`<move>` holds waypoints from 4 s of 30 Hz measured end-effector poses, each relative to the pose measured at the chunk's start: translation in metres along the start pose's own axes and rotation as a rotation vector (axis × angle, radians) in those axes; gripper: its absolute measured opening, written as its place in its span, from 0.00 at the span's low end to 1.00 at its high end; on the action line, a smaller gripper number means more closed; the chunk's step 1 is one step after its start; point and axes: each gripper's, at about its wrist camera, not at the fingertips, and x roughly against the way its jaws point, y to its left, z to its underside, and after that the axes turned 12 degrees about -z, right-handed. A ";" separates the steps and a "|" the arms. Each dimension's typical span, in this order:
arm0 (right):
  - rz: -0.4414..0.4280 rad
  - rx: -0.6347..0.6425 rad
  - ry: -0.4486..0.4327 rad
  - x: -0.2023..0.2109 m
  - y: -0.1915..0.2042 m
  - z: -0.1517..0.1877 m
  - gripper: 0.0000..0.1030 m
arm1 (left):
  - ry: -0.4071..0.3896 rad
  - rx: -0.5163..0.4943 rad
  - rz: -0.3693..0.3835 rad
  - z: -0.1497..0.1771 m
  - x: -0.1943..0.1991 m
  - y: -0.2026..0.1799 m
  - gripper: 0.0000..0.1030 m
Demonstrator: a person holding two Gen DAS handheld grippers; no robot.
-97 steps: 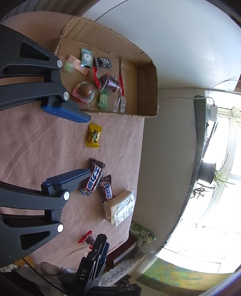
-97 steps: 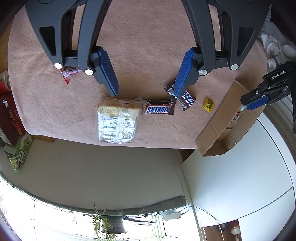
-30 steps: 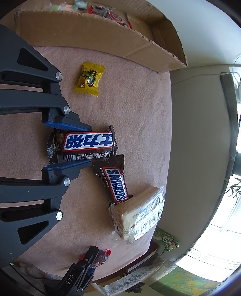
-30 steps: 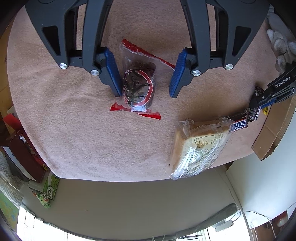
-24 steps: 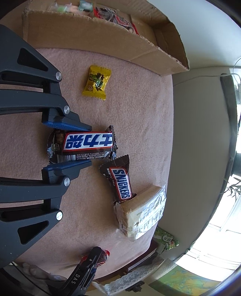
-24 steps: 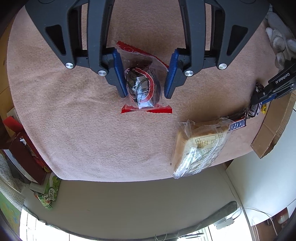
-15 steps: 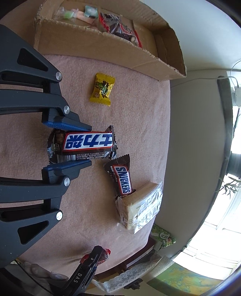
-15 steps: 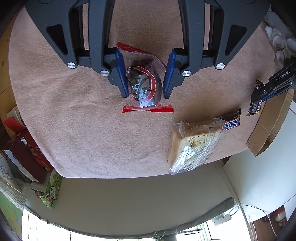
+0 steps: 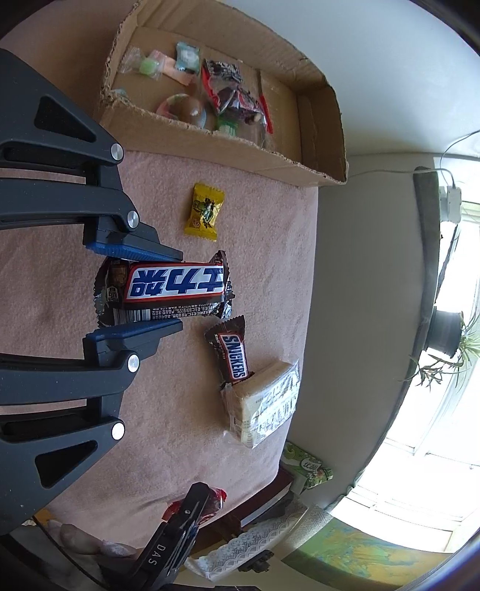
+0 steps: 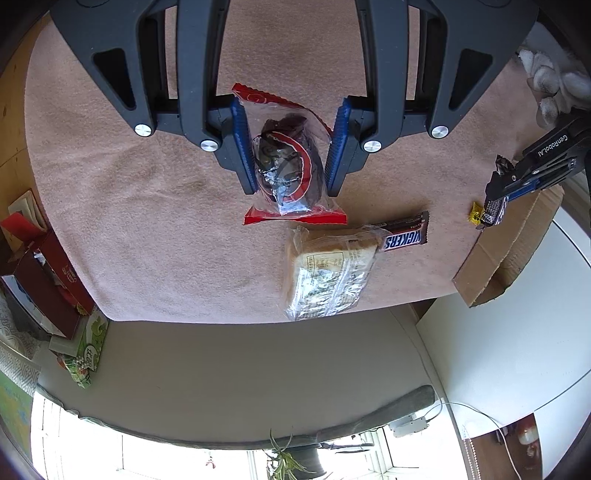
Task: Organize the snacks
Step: 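Carry the red-trimmed bag and blue bar into the box while opening both tools, then withdraw both tools from the box back over the remaining snacks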
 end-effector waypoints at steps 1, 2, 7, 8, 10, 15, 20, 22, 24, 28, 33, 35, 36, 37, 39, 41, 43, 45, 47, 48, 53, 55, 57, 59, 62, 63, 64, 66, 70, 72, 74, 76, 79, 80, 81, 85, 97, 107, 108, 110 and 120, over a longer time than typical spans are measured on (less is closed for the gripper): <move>-0.005 0.008 -0.002 -0.001 0.005 -0.002 0.37 | -0.007 0.003 -0.004 0.000 0.003 0.003 0.27; -0.012 0.016 -0.003 -0.001 0.010 -0.003 0.37 | -0.013 0.007 -0.007 -0.001 0.005 0.006 0.27; -0.048 0.058 -0.004 -0.006 0.034 -0.012 0.37 | -0.039 0.031 -0.026 -0.002 0.015 0.023 0.27; -0.056 0.065 -0.004 -0.008 0.039 -0.015 0.37 | -0.043 0.037 -0.030 -0.003 0.016 0.028 0.27; -0.073 0.080 -0.005 -0.013 0.051 -0.019 0.37 | -0.050 0.053 -0.040 -0.004 0.018 0.037 0.27; -0.116 0.126 -0.004 -0.026 0.083 -0.033 0.37 | -0.067 0.083 -0.074 -0.006 0.025 0.062 0.27; -0.158 0.170 0.004 -0.040 0.114 -0.044 0.37 | -0.077 0.112 -0.106 -0.008 0.031 0.085 0.27; -0.173 0.190 0.006 -0.046 0.126 -0.048 0.37 | -0.080 0.120 -0.116 -0.008 0.032 0.093 0.27; -0.187 0.207 0.010 -0.052 0.138 -0.052 0.37 | -0.084 0.126 -0.127 -0.009 0.033 0.099 0.27; -0.218 0.240 0.017 -0.063 0.161 -0.058 0.37 | -0.089 0.138 -0.148 -0.010 0.034 0.113 0.27; -0.256 0.268 0.032 -0.081 0.182 -0.067 0.37 | -0.091 0.152 -0.171 -0.012 0.033 0.127 0.27; -0.273 0.275 0.040 -0.089 0.190 -0.071 0.37 | -0.089 0.156 -0.178 -0.013 0.032 0.131 0.27; -0.279 0.280 0.043 -0.093 0.193 -0.073 0.37 | -0.088 0.157 -0.181 -0.013 0.031 0.133 0.27; -0.286 0.285 0.048 -0.097 0.195 -0.076 0.37 | -0.088 0.158 -0.186 -0.014 0.030 0.135 0.27; -0.300 0.294 0.056 -0.105 0.204 -0.078 0.37 | -0.085 0.161 -0.190 -0.014 0.028 0.138 0.27; -0.312 0.304 0.064 -0.112 0.212 -0.081 0.37 | -0.082 0.164 -0.193 -0.015 0.027 0.141 0.27; -0.321 0.316 0.070 -0.120 0.219 -0.084 0.37 | -0.081 0.166 -0.199 -0.016 0.025 0.143 0.27; -0.329 0.325 0.077 -0.127 0.227 -0.086 0.37 | -0.079 0.168 -0.204 -0.018 0.024 0.145 0.27; -0.335 0.336 0.082 -0.135 0.234 -0.089 0.37 | -0.077 0.170 -0.210 -0.020 0.021 0.147 0.27; -0.339 0.340 0.084 -0.138 0.237 -0.091 0.37 | -0.076 0.170 -0.212 -0.020 0.021 0.148 0.27; -0.354 0.359 0.102 -0.155 0.253 -0.096 0.37 | -0.068 0.171 -0.217 -0.023 0.015 0.152 0.27; -0.356 0.364 0.110 -0.162 0.257 -0.098 0.38 | -0.066 0.171 -0.219 -0.023 0.014 0.153 0.27; -0.358 0.368 0.116 -0.167 0.260 -0.099 0.38 | -0.063 0.171 -0.219 -0.023 0.012 0.153 0.27; -0.360 0.369 0.123 -0.172 0.263 -0.100 0.38 | -0.060 0.172 -0.219 -0.024 0.010 0.154 0.27; -0.361 0.370 0.132 -0.177 0.265 -0.100 0.38 | -0.056 0.177 -0.217 -0.024 0.009 0.155 0.27; -0.363 0.371 0.135 -0.178 0.265 -0.100 0.38 | -0.055 0.177 -0.217 -0.024 0.008 0.155 0.27; -0.363 0.373 0.138 -0.179 0.265 -0.100 0.38 | -0.054 0.177 -0.216 -0.024 0.008 0.155 0.27; -0.363 0.376 0.141 -0.181 0.266 -0.100 0.38 | -0.052 0.177 -0.214 -0.025 0.007 0.155 0.27; -0.363 0.379 0.142 -0.185 0.268 -0.101 0.39 | -0.047 0.182 -0.217 -0.026 0.006 0.157 0.27; -0.366 0.379 0.142 -0.185 0.269 -0.101 0.40 | -0.047 0.185 -0.218 -0.026 0.006 0.157 0.27; -0.374 0.382 0.143 -0.185 0.270 -0.100 0.42 | -0.048 0.183 -0.218 -0.025 0.006 0.157 0.27; -0.371 0.385 0.139 -0.185 0.271 -0.099 0.46 | -0.047 0.181 -0.219 -0.025 0.006 0.156 0.28; -0.374 0.387 0.134 -0.183 0.272 -0.099 0.49 | -0.051 0.184 -0.223 -0.025 0.006 0.156 0.29; -0.374 0.391 0.133 -0.183 0.272 -0.099 0.51 | -0.053 0.187 -0.223 -0.026 0.007 0.157 0.29; -0.373 0.394 0.130 -0.182 0.273 -0.099 0.51 | -0.055 0.188 -0.223 -0.026 0.008 0.157 0.29; -0.369 0.396 0.124 -0.177 0.273 -0.100 0.52 | -0.065 0.191 -0.229 -0.027 0.011 0.158 0.42; -0.349 0.397 0.080 -0.151 0.266 -0.100 0.76 | -0.089 0.183 -0.226 -0.024 0.025 0.149 0.42; -0.325 0.391 0.039 -0.116 0.246 -0.095 0.87 | -0.124 0.162 -0.218 -0.018 0.046 0.131 0.54; -0.322 0.388 0.037 -0.113 0.243 -0.093 0.87 | -0.126 0.161 -0.216 -0.017 0.048 0.130 0.54; -0.318 0.383 0.032 -0.105 0.235 -0.091 0.87 | -0.128 0.160 -0.211 -0.016 0.050 0.126 0.54; -0.271 0.327 -0.010 -0.063 0.169 -0.079 0.87 | -0.116 0.149 -0.178 -0.005 0.053 0.107 0.54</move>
